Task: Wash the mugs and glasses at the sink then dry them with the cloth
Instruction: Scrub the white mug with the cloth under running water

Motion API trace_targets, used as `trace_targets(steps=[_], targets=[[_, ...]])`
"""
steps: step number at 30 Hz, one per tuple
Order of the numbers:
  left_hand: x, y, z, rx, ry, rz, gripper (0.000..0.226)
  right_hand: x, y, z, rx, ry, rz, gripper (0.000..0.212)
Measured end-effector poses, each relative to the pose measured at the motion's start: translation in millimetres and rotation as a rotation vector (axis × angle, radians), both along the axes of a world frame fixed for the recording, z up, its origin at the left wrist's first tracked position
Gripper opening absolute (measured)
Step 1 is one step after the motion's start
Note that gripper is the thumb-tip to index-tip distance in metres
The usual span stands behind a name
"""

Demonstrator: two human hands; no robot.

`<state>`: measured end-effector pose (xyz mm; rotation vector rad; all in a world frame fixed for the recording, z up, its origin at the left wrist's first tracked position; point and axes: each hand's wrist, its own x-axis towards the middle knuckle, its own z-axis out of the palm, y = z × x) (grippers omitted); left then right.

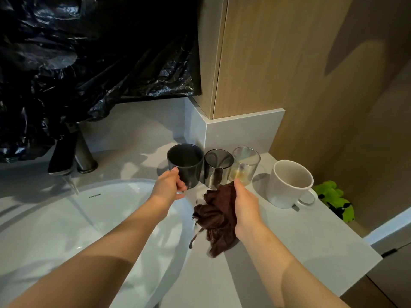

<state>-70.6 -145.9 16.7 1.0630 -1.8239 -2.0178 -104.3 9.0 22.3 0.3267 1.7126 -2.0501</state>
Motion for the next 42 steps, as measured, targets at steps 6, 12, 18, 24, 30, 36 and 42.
trace_targets(steps=[6,12,18,24,30,36,42], targets=[[7.7,2.2,13.4,-0.422,-0.146,0.048,0.011,-1.7,10.7,6.5,-0.009,-0.008,-0.008,0.031],[18.8,50.6,28.5,-0.691,0.032,-0.072,0.027,-1.8,48.8,19.9,0.040,0.057,-0.069,0.030],[-11.9,125.3,27.0,-0.664,0.072,-0.428,0.020,-4.6,109.9,25.3,0.123,0.125,-0.191,0.028],[-42.9,194.2,18.4,-0.417,0.009,-0.599,0.017,-12.3,165.4,20.1,0.176,0.115,-0.319,0.033],[-63.1,232.9,10.2,-0.067,-0.107,-0.668,0.040,-20.6,188.8,10.4,0.180,0.071,-0.401,0.037],[-74.4,237.3,11.4,0.075,-0.193,-0.711,0.035,-27.2,193.9,2.5,0.175,0.057,-0.390,0.034],[-71.2,218.6,-7.8,-0.067,-0.096,-0.598,0.029,-24.0,187.8,5.5,0.158,0.057,-0.346,0.029]])
